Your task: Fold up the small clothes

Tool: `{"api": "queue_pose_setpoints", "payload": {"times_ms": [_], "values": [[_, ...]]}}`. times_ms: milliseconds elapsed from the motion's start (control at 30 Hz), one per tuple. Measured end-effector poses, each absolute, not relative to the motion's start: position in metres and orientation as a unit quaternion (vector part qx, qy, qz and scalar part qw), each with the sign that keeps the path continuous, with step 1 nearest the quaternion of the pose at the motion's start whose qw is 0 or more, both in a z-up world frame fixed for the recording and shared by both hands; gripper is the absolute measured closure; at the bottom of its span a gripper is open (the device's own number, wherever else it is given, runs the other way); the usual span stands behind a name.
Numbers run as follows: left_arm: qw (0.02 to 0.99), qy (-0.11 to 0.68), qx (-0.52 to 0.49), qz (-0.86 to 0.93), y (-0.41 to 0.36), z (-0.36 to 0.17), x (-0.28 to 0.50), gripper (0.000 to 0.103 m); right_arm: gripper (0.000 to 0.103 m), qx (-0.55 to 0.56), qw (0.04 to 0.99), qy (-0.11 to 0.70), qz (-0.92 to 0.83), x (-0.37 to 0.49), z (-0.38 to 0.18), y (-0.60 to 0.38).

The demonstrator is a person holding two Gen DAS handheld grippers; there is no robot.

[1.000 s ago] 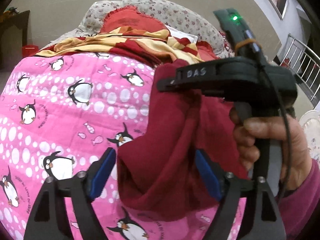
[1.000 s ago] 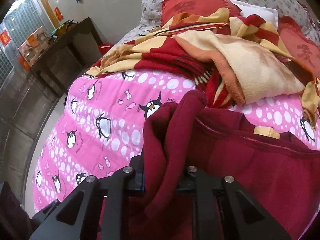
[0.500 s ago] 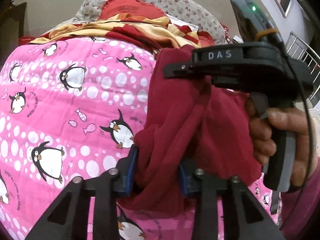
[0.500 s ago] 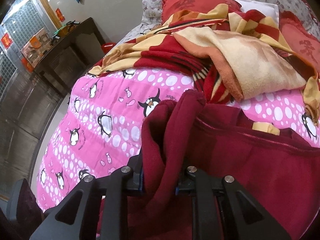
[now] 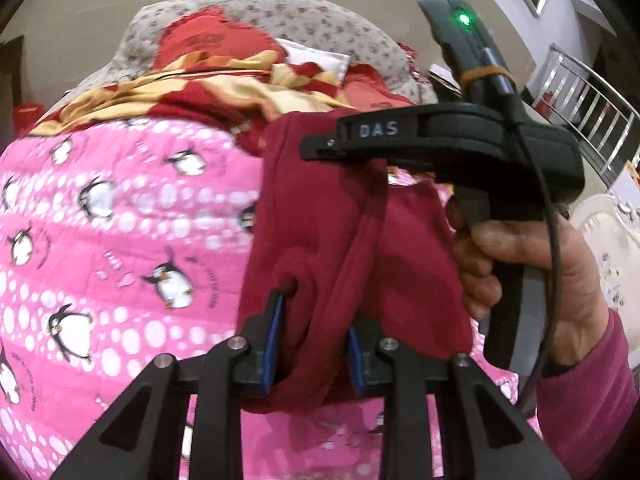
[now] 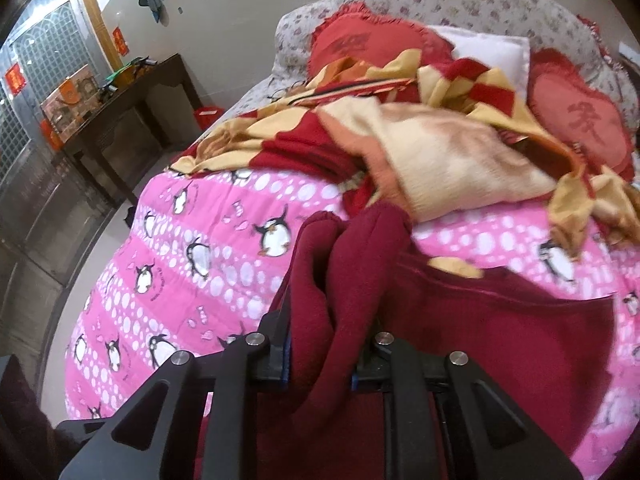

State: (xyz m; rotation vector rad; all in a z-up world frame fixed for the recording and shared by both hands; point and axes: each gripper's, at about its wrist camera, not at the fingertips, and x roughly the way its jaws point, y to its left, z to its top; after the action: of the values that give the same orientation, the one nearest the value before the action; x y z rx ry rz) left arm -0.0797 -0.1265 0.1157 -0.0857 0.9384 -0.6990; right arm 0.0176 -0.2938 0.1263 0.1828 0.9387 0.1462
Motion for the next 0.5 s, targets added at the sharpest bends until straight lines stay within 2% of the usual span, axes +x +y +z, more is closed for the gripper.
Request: {"api": "queue_pose_setpoints", "payload": {"times_ms": [233,500], "values": [[0.819,0.437,-0.012,-0.372,-0.182,0.125,-0.097,0.075,0.089,0.067,0.897,0.436,0.032,-0.008,0.144,-0.343],[0.794,0.447,0.011,-0.413,-0.251,0.118,-0.11,0.076,0.09,0.085,0.895,0.438,-0.014,-0.033,0.137,-0.406]]}}
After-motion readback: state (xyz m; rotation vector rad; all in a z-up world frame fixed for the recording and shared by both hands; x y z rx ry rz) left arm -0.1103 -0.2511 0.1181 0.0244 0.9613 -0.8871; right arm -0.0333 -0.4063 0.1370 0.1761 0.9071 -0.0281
